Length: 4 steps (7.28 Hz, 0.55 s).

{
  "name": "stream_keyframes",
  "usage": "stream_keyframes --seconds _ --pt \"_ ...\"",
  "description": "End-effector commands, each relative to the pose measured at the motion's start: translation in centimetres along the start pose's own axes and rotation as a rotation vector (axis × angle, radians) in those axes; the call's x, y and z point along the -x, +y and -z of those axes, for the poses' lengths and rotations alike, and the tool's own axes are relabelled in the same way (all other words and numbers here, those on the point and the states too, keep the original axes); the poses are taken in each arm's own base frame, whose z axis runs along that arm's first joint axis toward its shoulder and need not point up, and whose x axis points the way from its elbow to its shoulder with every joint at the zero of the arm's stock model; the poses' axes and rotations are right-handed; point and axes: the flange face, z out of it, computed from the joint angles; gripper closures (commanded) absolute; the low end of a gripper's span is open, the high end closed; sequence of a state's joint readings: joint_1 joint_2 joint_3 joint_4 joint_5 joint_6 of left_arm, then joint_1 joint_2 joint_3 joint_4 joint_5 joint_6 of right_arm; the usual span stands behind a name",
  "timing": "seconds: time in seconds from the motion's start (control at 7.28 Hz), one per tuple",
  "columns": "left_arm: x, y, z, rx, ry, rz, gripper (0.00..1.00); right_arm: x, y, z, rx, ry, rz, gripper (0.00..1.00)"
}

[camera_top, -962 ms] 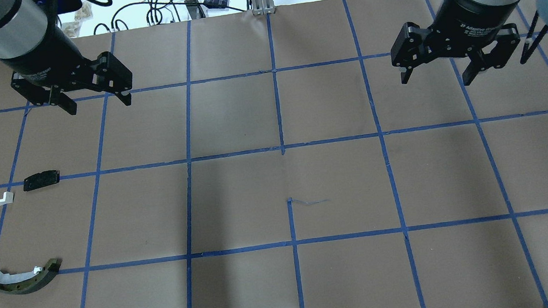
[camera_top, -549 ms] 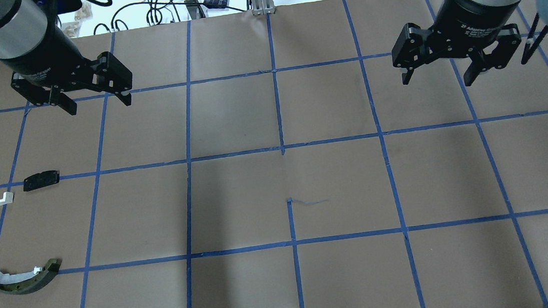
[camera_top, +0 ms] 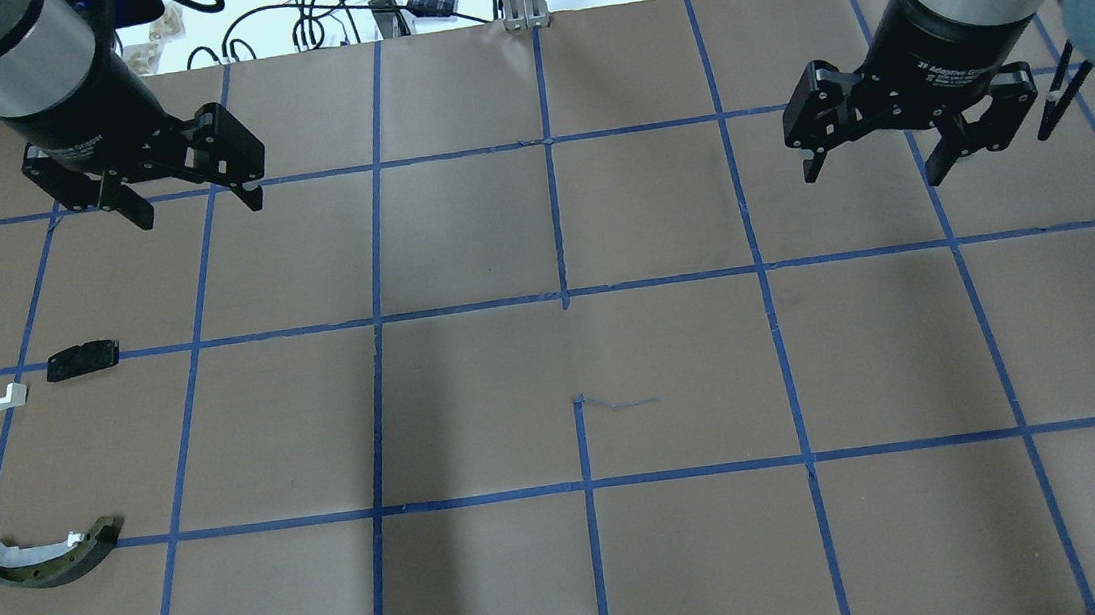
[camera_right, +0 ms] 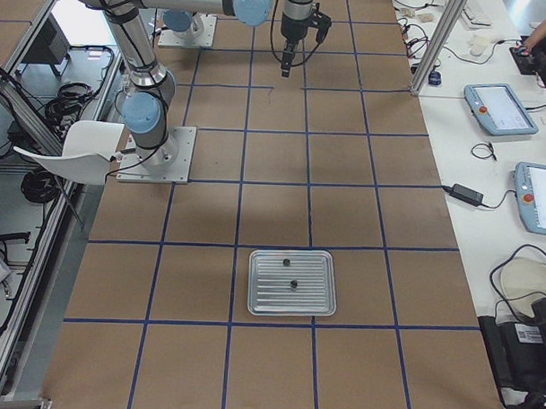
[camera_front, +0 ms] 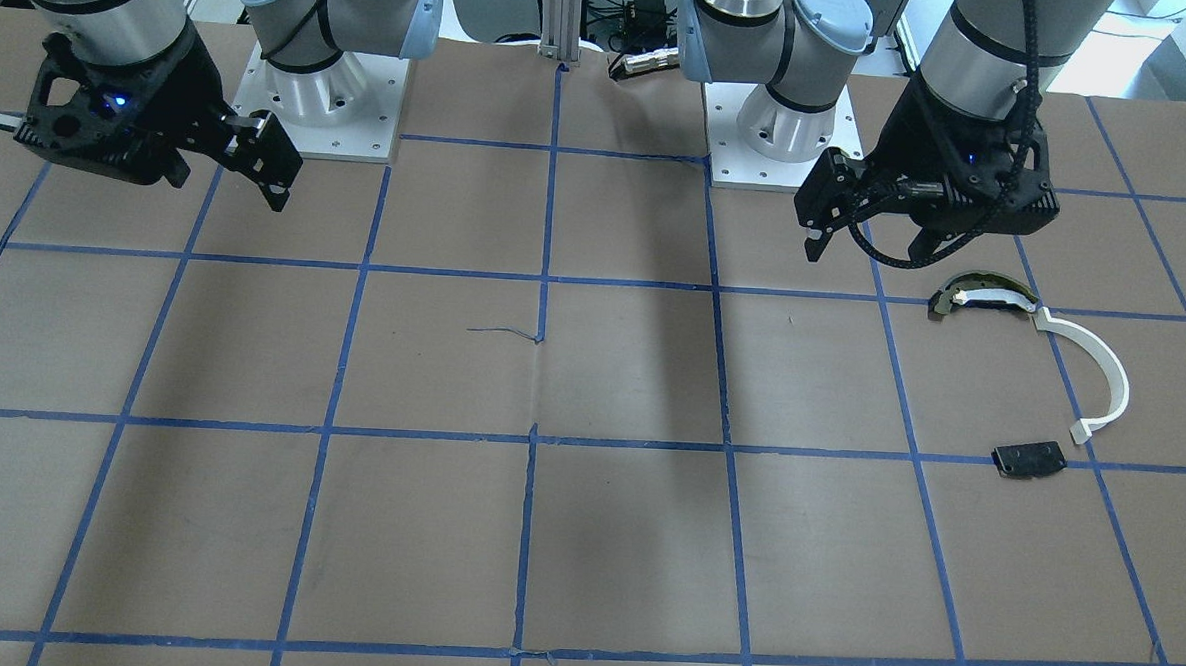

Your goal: Place bearing gear from tray to pile

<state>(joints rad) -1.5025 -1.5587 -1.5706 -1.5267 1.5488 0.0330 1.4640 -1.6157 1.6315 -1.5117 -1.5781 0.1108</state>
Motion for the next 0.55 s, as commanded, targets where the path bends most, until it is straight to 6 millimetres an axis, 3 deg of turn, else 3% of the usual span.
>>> stream_keyframes --seconds 0.0,0.41 --pt "-0.8 -0.8 0.0 0.014 -0.001 0.033 0.0 -12.0 -4.1 -2.1 0.054 0.011 -0.016 0.0" --pt "-1.2 -0.2 -0.1 0.069 -0.001 0.028 0.0 -26.0 -9.3 -6.0 -0.019 0.026 0.05 0.0"
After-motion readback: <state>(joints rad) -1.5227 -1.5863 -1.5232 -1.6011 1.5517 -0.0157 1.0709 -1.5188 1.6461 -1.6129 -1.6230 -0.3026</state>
